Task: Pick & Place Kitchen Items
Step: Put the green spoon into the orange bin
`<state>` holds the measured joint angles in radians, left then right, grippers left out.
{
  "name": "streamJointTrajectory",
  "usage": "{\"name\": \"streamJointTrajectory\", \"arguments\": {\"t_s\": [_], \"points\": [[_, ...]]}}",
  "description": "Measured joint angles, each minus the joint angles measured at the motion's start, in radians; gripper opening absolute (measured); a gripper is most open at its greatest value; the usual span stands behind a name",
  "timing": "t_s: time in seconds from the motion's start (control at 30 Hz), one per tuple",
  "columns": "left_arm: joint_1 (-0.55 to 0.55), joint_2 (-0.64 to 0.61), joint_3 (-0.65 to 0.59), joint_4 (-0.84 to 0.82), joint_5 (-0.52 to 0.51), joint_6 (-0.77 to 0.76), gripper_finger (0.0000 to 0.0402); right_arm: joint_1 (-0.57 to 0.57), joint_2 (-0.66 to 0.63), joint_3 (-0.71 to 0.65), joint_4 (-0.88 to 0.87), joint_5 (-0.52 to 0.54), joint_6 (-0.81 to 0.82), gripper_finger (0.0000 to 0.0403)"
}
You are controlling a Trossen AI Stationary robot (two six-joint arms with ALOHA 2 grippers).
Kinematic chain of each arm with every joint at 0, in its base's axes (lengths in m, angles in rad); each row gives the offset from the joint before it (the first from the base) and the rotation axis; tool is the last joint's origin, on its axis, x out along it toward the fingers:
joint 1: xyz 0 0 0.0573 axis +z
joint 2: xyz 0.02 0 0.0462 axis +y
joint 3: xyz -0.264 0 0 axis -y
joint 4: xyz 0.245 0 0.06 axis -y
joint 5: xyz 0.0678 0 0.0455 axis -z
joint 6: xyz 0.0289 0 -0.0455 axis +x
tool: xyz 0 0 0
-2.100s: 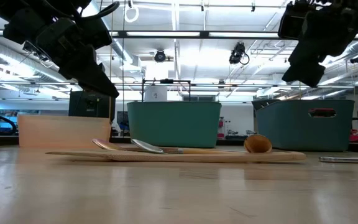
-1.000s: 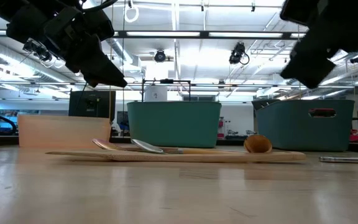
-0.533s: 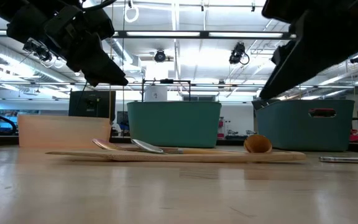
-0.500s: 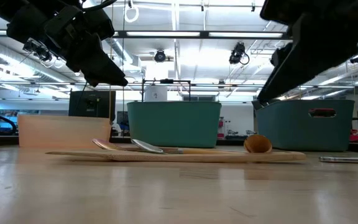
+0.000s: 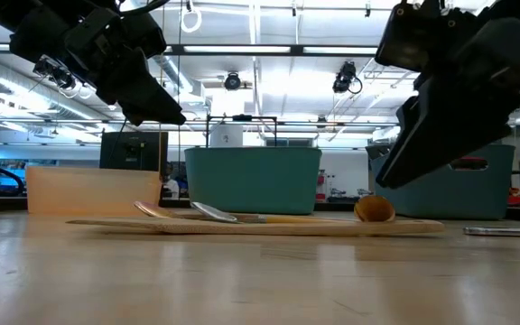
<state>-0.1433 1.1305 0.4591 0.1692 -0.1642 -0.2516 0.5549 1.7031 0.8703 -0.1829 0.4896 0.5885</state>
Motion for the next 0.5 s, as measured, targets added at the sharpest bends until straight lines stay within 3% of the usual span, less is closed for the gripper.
{"name": "streamJointTrajectory", "arguments": {"t_s": [0.5], "points": [[0.000, 0.000, 0.000, -0.001, 0.000, 0.000, 0.0133, 0.000, 0.000, 0.000, -0.006, -0.011, -0.021, 0.0132]]}}
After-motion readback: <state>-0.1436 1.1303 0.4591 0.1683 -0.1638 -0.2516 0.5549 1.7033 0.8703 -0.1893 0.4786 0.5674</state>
